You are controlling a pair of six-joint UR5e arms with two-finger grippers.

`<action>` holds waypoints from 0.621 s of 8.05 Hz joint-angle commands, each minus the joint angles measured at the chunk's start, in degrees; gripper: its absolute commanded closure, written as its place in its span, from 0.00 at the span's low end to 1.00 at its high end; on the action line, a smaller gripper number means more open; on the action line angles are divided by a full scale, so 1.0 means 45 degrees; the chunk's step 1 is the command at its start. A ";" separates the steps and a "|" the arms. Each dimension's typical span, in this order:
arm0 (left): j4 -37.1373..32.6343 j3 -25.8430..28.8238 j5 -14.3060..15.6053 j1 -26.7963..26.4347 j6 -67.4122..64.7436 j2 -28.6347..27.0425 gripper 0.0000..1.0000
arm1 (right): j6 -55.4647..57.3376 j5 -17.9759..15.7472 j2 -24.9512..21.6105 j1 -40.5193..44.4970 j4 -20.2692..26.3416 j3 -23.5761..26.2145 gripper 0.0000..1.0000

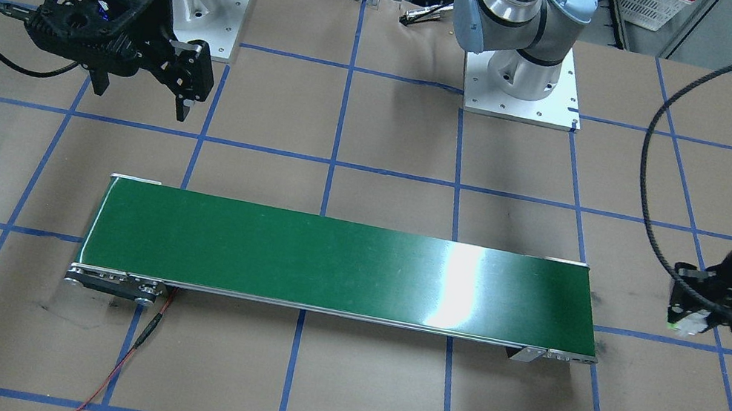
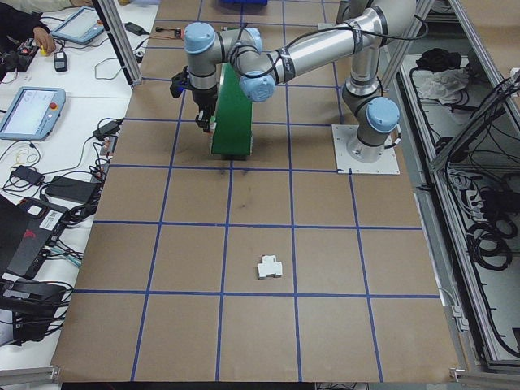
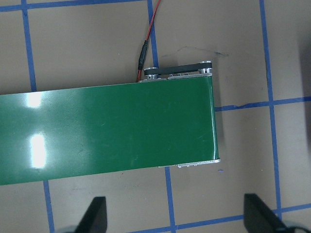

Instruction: Move button from left to right

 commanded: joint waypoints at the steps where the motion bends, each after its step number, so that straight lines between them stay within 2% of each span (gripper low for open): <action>1: -0.0127 -0.0246 -0.0374 -0.1696 -0.1759 -0.0209 1.00 | -0.0007 0.0014 0.0001 0.0000 -0.0162 0.0001 0.00; 3: 0.0203 -0.1570 -0.0335 -0.1659 -0.1682 -0.0288 1.00 | -0.0163 0.0014 0.0137 0.0000 -0.0046 0.0001 0.00; 5: 0.0809 -0.1909 -0.0199 -0.1388 -0.1546 -0.0600 1.00 | -0.0183 -0.0005 0.0195 0.0000 -0.0008 0.0001 0.00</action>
